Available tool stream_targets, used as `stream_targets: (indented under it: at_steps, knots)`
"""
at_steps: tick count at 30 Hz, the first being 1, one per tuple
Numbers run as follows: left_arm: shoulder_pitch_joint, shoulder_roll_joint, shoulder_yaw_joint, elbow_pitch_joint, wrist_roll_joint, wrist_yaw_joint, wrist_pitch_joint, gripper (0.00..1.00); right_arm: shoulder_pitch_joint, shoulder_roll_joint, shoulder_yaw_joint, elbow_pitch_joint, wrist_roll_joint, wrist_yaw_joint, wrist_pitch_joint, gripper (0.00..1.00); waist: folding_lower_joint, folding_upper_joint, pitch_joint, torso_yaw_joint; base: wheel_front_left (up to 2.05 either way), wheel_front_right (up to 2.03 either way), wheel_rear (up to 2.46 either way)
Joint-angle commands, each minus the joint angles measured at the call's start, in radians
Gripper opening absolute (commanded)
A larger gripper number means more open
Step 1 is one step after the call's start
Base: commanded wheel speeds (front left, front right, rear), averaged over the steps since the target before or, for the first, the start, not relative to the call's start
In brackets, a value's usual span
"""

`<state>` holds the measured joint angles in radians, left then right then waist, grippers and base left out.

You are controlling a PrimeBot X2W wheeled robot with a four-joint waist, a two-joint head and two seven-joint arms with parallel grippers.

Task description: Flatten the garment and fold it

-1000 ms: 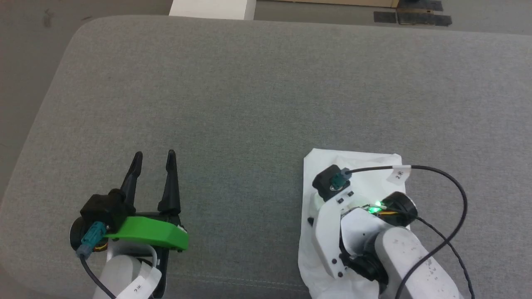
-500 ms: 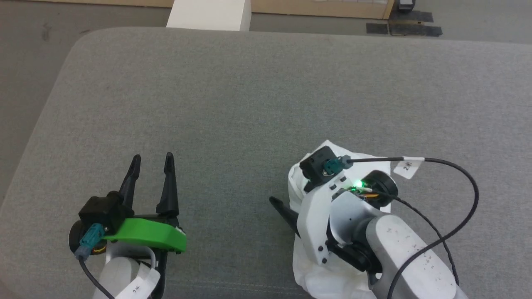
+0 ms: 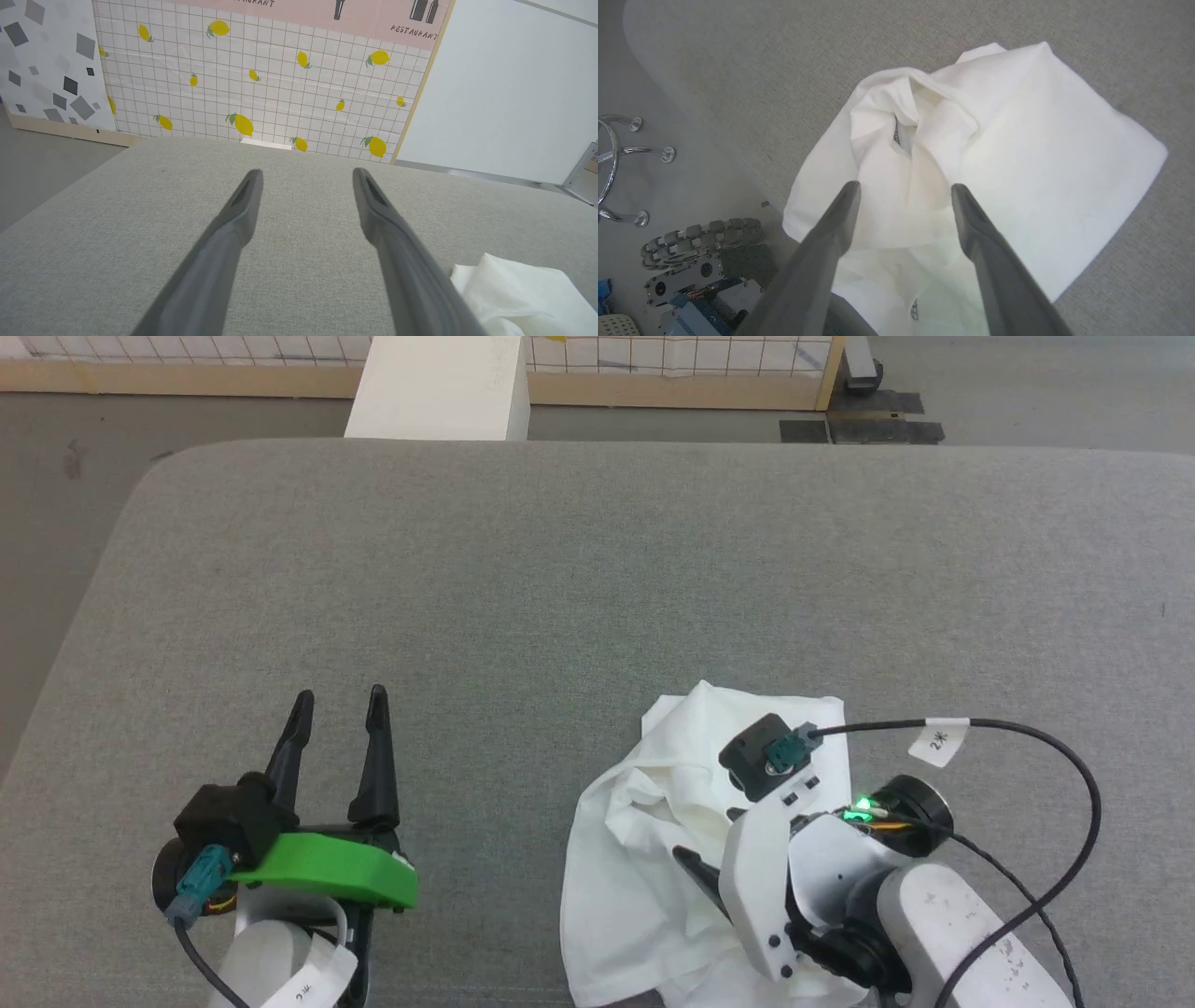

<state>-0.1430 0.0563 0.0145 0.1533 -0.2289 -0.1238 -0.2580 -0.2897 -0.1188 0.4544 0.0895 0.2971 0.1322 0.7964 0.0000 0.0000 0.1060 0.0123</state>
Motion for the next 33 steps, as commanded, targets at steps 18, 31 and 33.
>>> stream_targets:
  at_steps: [18,31,33]
  knots:
    - [0.054,-0.002,0.025,-0.03,0.001,-0.007,-0.004,1.0,0.214,0.068,-0.389,-0.141,0.15,-0.002,-0.504,1.0,0.0,0.0,-0.042,-0.018,0.0,0.0,0.0]
    - [0.056,-0.005,0.011,-0.046,-0.003,-0.007,-0.004,1.0,0.192,0.068,-0.528,0.212,0.627,-0.002,-0.339,1.0,0.0,0.0,-0.021,-0.011,0.0,0.0,0.0]
    - [0.052,-0.005,0.006,-0.046,-0.004,-0.007,-0.004,1.0,0.162,0.068,-0.529,0.267,0.63,-0.002,-0.293,1.0,0.0,0.0,-0.013,-0.002,0.0,0.0,0.0]
